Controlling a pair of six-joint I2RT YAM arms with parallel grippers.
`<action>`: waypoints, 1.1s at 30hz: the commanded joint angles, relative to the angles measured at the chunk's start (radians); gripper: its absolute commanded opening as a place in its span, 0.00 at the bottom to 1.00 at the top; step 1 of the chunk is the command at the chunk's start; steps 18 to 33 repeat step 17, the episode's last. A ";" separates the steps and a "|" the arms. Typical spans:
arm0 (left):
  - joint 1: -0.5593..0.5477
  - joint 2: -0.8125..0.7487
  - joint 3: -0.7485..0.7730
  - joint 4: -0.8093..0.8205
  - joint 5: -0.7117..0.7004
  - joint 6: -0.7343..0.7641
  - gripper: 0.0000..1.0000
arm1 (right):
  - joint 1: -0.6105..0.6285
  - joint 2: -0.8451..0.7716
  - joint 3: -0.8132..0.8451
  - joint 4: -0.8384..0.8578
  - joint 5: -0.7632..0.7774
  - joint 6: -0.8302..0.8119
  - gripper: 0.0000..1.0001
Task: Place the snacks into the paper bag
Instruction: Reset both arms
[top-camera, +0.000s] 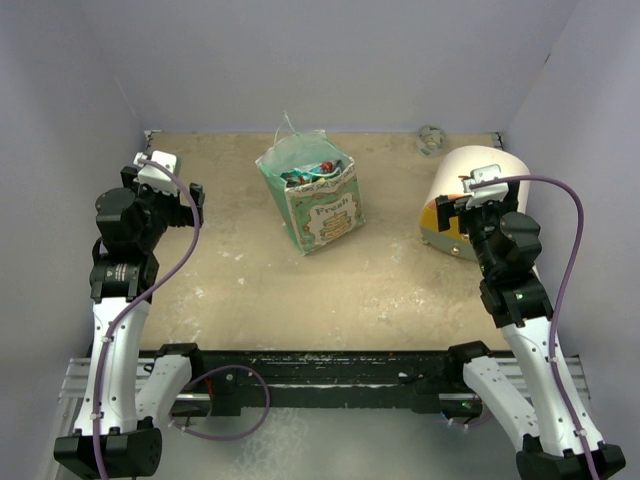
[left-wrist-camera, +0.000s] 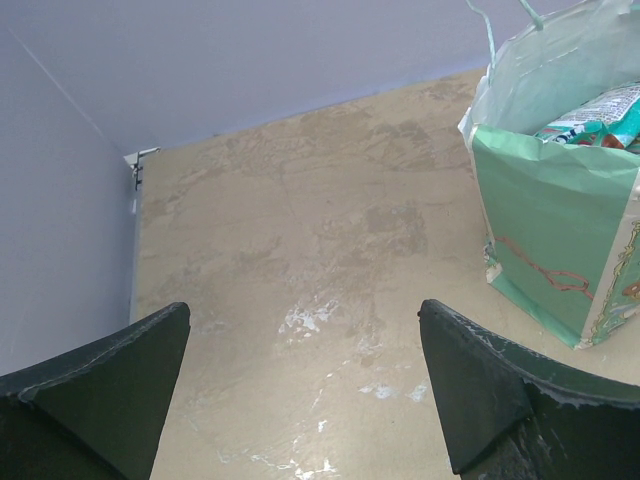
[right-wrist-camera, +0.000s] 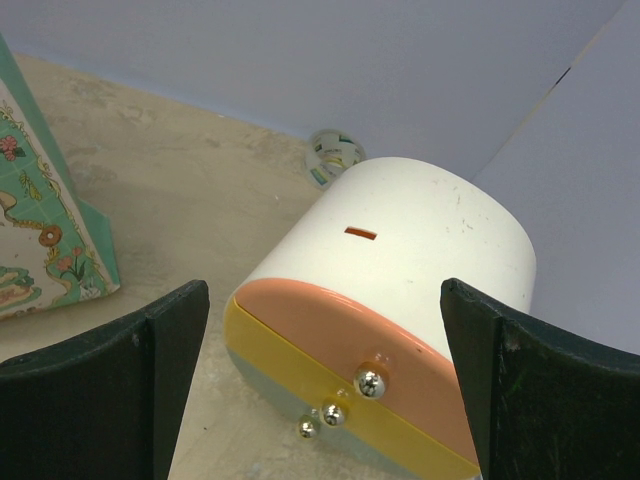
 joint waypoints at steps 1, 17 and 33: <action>0.007 -0.011 -0.004 0.031 0.019 -0.004 0.99 | -0.005 -0.008 0.016 0.011 -0.013 -0.009 0.99; 0.006 -0.006 -0.010 0.041 0.018 -0.008 0.99 | -0.004 -0.004 0.012 0.017 -0.005 -0.005 0.99; 0.006 -0.006 -0.010 0.041 0.018 -0.008 0.99 | -0.004 -0.004 0.012 0.017 -0.005 -0.005 0.99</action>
